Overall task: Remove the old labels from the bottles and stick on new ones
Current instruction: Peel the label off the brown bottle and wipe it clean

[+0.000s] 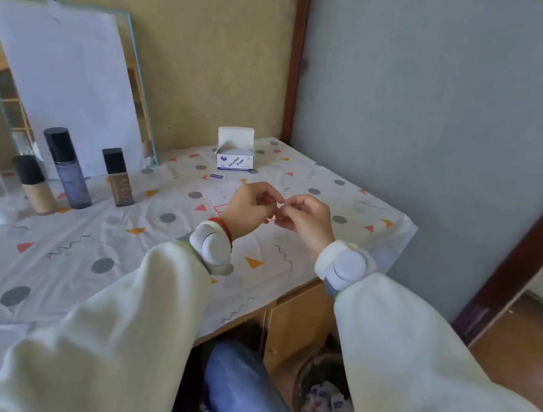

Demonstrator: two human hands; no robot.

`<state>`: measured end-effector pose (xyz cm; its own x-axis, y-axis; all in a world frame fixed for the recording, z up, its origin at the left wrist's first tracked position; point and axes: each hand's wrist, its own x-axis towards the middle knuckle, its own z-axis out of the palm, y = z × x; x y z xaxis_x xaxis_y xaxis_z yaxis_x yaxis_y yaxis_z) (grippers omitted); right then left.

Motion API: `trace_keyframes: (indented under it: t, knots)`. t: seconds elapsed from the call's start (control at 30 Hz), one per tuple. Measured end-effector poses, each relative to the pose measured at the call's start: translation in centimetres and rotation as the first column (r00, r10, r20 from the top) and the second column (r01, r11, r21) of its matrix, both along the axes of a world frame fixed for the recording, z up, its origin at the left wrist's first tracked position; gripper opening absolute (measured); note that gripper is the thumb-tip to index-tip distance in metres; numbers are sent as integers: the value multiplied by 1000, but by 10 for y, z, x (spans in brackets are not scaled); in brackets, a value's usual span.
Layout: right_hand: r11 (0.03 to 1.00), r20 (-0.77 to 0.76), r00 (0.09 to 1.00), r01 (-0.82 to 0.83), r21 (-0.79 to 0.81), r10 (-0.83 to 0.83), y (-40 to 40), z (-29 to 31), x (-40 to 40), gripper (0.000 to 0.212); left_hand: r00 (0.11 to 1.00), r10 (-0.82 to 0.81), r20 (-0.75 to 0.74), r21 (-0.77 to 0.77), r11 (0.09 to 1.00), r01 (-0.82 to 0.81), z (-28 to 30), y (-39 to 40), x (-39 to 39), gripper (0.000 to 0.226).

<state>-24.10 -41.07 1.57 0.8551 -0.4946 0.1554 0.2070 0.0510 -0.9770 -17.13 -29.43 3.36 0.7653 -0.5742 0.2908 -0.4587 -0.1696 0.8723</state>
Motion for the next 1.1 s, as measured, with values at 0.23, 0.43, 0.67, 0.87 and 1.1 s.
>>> trace_keyframes:
  t: [0.23, 0.43, 0.67, 0.87, 1.1]
  knots:
    - [974, 2, 975, 224, 46, -224, -49, -18, -41, 8, 994, -111, 23, -5, 994, 111, -17, -65, -25, 13]
    - [952, -128, 945, 305, 13, -301, -88, -35, -65, 19, 975, -224, 3, 39, 974, 224, -29, -103, -31, 10]
    - [915, -396, 850, 400, 54, -348, -122, -86, -87, 14, 963, -219, 159, 221, 958, 182, -46, -136, -24, 7]
    - [947, -653, 727, 318, 43, -214, -133, -144, -97, 18, 980, -165, 109, 257, 957, 133, -62, -137, -15, 7]
    - [950, -758, 575, 232, -209, -307, -133, -185, -118, 22, 989, -115, 91, 266, 960, 88, -66, -138, -17, 7]
